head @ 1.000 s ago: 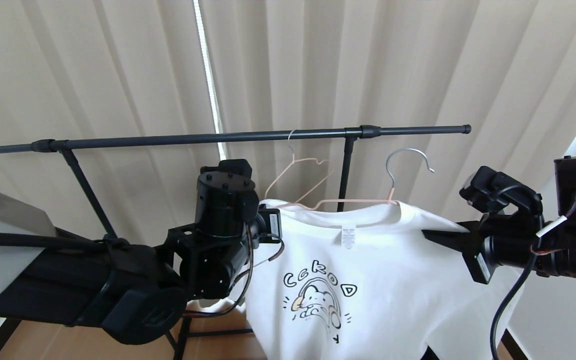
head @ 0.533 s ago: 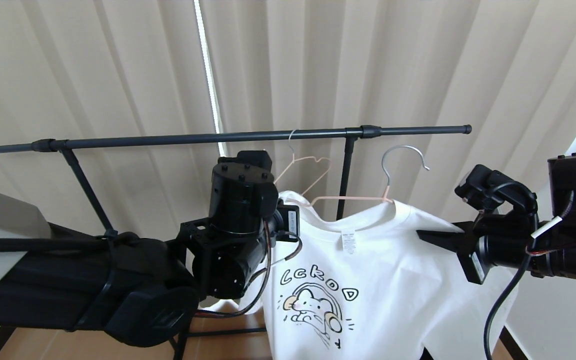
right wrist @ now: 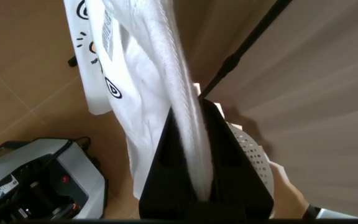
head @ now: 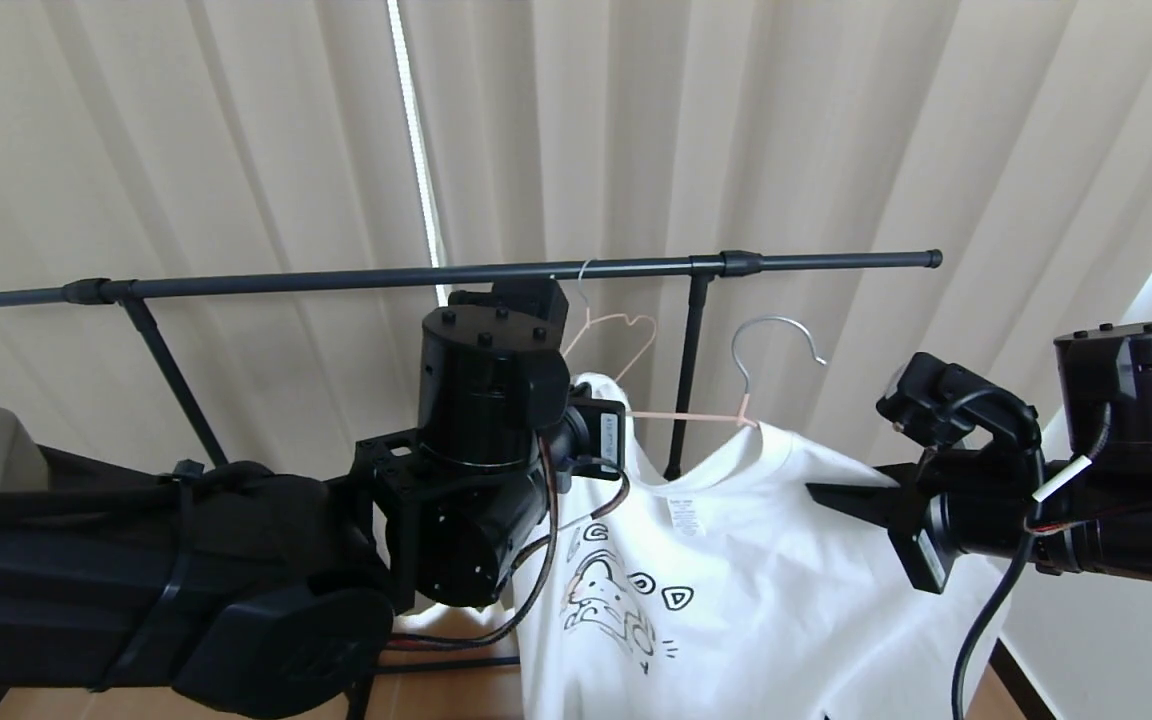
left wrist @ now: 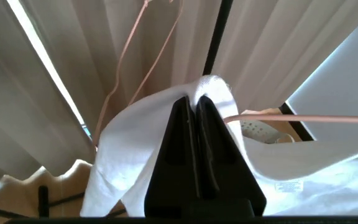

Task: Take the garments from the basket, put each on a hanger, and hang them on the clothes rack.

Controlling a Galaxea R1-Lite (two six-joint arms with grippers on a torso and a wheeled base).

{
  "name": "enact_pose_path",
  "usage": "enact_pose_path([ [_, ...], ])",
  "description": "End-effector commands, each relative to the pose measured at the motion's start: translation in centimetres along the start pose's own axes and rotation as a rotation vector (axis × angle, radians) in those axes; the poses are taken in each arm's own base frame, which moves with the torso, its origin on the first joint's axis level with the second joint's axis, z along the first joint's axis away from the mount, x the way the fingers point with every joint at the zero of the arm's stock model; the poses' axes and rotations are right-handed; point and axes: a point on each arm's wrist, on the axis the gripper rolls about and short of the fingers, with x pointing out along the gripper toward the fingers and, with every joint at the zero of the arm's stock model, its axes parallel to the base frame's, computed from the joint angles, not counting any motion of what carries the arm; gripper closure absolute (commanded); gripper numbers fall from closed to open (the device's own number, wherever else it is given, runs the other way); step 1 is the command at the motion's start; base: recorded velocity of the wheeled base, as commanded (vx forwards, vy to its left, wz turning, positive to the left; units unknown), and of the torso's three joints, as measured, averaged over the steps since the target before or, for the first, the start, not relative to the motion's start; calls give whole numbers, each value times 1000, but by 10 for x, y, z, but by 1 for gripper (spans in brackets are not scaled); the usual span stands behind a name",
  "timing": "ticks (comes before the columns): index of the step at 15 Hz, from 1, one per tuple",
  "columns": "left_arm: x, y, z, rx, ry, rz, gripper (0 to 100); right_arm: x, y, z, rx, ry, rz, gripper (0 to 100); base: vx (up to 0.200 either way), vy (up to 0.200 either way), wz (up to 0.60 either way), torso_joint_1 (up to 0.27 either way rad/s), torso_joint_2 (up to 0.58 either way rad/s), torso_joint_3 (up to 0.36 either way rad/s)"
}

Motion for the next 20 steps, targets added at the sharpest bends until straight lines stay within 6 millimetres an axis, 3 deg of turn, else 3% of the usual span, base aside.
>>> enact_pose_path([
  [1,-8,-6,7,-8,-21,-26,100,9,3,-3,-3,23,22,100,0,0,0,0,0,0],
  [9,-40,-29,22,-5,-72,-134,100,26,15,-4,11,61,80,100,0,0,0,0,0,0],
  [17,-44,-26,23,-10,-78,-129,100,28,13,5,91,-38,63,100,0,0,0,0,0,0],
  [20,-45,-25,22,-9,-75,-129,100,29,22,12,132,-87,87,100,0,0,0,0,0,0],
])
